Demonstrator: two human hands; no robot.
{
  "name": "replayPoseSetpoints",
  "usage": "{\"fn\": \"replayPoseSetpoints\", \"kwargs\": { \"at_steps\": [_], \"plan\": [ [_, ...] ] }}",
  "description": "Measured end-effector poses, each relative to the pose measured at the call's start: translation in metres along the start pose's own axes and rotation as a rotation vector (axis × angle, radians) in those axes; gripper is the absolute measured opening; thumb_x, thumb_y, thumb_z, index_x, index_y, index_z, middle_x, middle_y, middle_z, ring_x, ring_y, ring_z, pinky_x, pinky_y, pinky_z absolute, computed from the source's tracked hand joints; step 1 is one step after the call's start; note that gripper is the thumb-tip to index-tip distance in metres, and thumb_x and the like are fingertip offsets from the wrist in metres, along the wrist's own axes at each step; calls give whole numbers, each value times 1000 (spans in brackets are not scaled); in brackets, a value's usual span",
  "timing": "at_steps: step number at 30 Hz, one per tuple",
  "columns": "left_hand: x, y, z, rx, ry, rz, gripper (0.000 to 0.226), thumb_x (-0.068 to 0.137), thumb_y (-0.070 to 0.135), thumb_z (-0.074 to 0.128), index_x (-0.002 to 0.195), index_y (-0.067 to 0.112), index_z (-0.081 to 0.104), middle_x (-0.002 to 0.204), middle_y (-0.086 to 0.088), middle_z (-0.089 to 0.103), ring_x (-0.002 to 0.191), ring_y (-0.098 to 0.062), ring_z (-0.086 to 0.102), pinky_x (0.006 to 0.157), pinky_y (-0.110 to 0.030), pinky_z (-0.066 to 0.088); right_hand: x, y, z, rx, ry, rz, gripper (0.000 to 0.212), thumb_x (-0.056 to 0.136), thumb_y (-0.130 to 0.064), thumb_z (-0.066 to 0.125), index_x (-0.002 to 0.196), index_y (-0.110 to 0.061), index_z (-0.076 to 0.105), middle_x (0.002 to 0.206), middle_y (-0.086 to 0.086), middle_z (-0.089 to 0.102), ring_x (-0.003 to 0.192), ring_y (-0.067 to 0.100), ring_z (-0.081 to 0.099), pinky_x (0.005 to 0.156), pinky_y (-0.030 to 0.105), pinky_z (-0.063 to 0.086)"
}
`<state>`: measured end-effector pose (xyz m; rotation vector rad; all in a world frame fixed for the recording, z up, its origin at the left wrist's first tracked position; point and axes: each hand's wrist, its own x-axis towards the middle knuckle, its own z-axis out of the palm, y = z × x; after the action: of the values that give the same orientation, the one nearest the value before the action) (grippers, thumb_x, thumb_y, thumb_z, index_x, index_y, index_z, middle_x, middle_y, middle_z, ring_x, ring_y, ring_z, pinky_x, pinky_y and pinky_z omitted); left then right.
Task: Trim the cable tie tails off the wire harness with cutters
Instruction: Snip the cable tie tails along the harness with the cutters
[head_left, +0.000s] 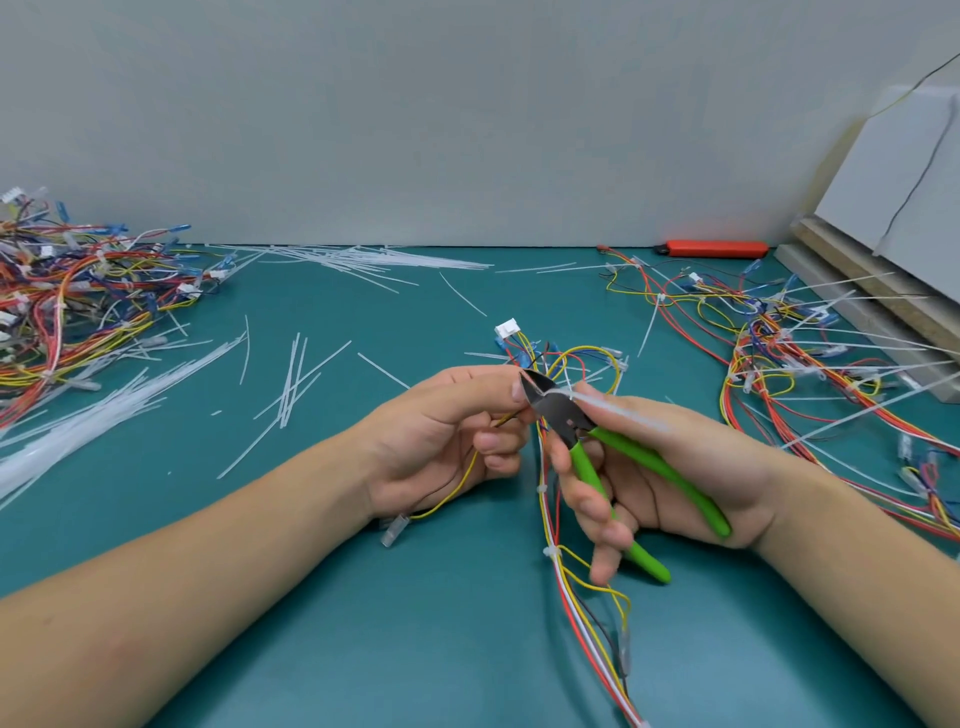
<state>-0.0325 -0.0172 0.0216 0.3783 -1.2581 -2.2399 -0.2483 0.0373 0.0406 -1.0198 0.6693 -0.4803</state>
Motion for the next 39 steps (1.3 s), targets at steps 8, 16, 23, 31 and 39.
{"fn": "replayPoseSetpoints", "kwargs": {
  "at_steps": [8,16,23,31,39],
  "plan": [
    [0,-1,-2,37,-2,-10,15,80,25,78,87,15,69,79,-9,46,51,-2,37,56,-19,32,-2,-2,-9,48,-55,13,56,96,-62,57,115,-10,66,89,17,66,75,30,69,82,54,60],
    [1,0,0,-5,31,-5,10,89,19,62,81,19,69,66,8,48,51,-3,32,56,-20,29,0,-5,6,-8,40,30,47,95,-65,58,96,-18,63,68,5,49,48,18,46,55,37,59],
    [1,0,1,0,7,3,3,85,21,72,83,20,70,64,11,47,51,-1,35,56,-18,31,0,-4,7,-21,52,24,52,88,-66,66,96,-14,67,71,10,57,53,23,57,63,44,62],
    [1,0,1,22,-2,12,5,88,21,69,82,21,71,66,11,47,51,0,36,56,-18,32,-1,-4,-3,32,-35,15,57,93,-64,60,109,-10,68,84,15,65,70,28,67,76,51,61],
    [2,0,3,13,8,7,17,92,19,59,81,22,71,62,14,49,51,-1,35,56,-19,31,1,-3,1,9,12,22,50,96,-61,59,100,-12,64,77,11,55,59,25,57,65,43,60]
  ]
}}
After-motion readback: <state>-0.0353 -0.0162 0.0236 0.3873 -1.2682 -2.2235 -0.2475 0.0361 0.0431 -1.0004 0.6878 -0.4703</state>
